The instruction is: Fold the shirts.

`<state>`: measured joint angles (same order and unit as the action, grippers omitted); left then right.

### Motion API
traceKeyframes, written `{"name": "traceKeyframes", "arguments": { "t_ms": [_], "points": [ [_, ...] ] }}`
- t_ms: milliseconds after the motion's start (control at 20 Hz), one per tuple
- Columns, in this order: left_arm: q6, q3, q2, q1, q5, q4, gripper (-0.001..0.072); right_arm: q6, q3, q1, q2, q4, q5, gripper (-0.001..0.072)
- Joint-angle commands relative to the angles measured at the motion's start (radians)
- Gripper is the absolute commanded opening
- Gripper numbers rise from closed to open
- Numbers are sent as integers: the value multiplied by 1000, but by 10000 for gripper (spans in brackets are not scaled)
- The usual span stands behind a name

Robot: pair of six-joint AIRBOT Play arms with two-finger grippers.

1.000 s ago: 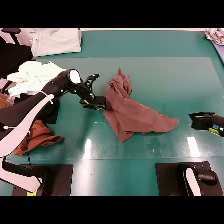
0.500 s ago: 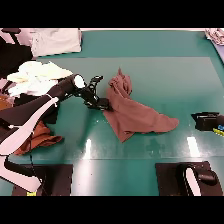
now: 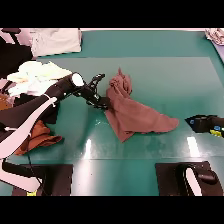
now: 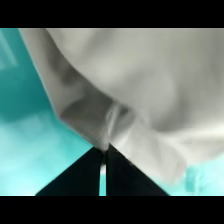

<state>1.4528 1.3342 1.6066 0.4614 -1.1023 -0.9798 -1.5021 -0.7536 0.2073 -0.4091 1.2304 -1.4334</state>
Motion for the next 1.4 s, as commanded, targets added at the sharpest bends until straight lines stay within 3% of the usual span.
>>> {"name": "traceKeyframes", "arguments": {
  "t_ms": [0, 100, 200, 450, 550, 800, 950, 1200, 1350],
  "points": [
    [53, 2, -93, 0, -118, -124, 31, 0, 1, -4, -115, -19, -104, 334],
    [119, 2, -182, 0, -114, -187, 31, 0, 2, -24, -158, -72, -89, 334],
    [129, 2, -251, 0, -121, -198, 31, 0, 14, -56, -191, -146, -52, 334],
    [155, -4, -293, 0, -174, -225, 31, 0, 262, -171, -200, -488, 132, 334],
    [174, -3, -293, 0, -179, -223, 31, -8, 372, -260, -148, -593, 298, 334],
    [174, -3, -293, 0, -185, -217, 31, -226, 579, -587, -18, -611, 703, 410],
    [174, -3, -293, 0, -195, -217, 31, -353, 659, -817, 8, -611, 1017, 457],
    [173, -3, -293, 0, -200, -218, 31, -534, 674, -1154, -211, -611, 1469, 463],
    [172, -3, -293, 0, -201, -217, 31, -562, 591, -1248, -405, -610, 1606, 463]
  ]
}}
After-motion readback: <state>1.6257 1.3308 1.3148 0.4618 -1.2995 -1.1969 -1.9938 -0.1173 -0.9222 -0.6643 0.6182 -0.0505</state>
